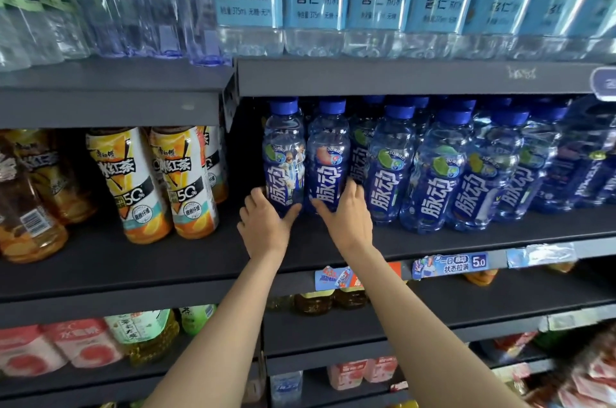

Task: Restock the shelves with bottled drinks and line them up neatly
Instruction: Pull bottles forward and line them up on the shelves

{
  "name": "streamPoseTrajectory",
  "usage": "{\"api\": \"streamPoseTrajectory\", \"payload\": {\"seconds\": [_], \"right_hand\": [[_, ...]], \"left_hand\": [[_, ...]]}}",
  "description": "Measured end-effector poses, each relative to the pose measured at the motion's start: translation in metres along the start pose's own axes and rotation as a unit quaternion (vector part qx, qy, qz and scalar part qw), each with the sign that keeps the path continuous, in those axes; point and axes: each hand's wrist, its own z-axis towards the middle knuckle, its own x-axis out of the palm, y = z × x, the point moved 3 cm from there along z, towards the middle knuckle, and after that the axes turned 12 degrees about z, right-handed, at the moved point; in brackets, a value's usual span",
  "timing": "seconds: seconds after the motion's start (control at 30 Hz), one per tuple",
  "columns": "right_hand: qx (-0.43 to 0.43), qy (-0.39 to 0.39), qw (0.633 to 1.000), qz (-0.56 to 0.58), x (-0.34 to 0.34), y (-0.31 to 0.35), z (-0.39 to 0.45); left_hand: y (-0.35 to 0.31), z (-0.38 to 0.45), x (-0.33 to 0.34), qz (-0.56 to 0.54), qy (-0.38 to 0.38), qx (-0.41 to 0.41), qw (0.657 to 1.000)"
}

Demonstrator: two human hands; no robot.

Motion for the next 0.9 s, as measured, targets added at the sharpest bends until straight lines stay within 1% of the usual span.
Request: {"api": "streamPoseTrajectory", "payload": {"seconds": [0.07,0.1,0.13,0.17,0.2,0.3,0.37,0.43,0.5,0.57,0.6,0.67,0.7,0.77,0.83,0.9], "right_hand": [[-0.062,-0.084,0.994,0.017,-0.022,0.003,-0.011],[-0.075,-0.136,0.987,0.030,-0.036,0.004,-0.014],[-0.074,-0.180,0.980,0.034,-0.050,0.002,-0.013],[-0.062,-0.204,0.977,0.025,-0.061,0.001,-0.008],[-0.044,-0.206,0.978,0.009,-0.069,0.000,-0.002],[-0.006,-0.146,0.987,-0.065,-0.071,-0.001,0.021],[0.008,-0.121,0.989,-0.085,-0.070,0.003,0.032],[0.027,-0.110,0.991,-0.065,-0.074,0.008,0.037],[0.028,-0.100,0.994,-0.032,-0.080,0.011,0.032],[-0.013,-0.088,0.996,0.006,-0.081,0.015,0.016],[-0.041,-0.078,0.996,0.032,-0.080,0.019,0.005],[-0.096,-0.045,0.990,0.091,-0.071,0.030,-0.012],[-0.115,-0.020,0.987,0.112,-0.064,0.036,-0.018],[-0.138,0.027,0.982,0.129,-0.048,0.050,-0.023],[-0.153,0.064,0.979,0.118,-0.034,0.060,-0.022],[-0.163,0.103,0.974,0.117,-0.024,0.063,-0.020]], "left_hand": [[0.002,-0.001,-0.001,-0.021,0.006,-0.004,1.000],[0.002,-0.001,-0.003,-0.039,0.004,-0.005,0.999],[0.003,-0.002,-0.004,-0.058,0.001,-0.005,0.998],[0.004,-0.003,-0.006,-0.080,-0.004,-0.008,0.997],[0.004,-0.004,-0.008,-0.104,-0.012,-0.011,0.994],[0.006,-0.012,-0.012,-0.150,-0.046,-0.001,0.988],[0.006,-0.022,-0.017,-0.154,-0.083,0.041,0.984],[0.002,-0.032,-0.021,-0.154,-0.107,0.093,0.978],[-0.006,-0.042,-0.022,-0.158,-0.084,0.150,0.972],[-0.015,-0.050,-0.021,-0.179,-0.035,0.195,0.964],[-0.019,-0.053,-0.019,-0.191,-0.010,0.205,0.960],[-0.023,-0.055,-0.016,-0.213,0.024,0.205,0.955],[-0.022,-0.055,-0.017,-0.222,0.029,0.196,0.955],[-0.012,-0.053,-0.020,-0.242,0.012,0.165,0.956],[0.001,-0.048,-0.027,-0.246,-0.010,0.134,0.960],[0.012,-0.042,-0.032,-0.242,-0.020,0.123,0.962]]}}
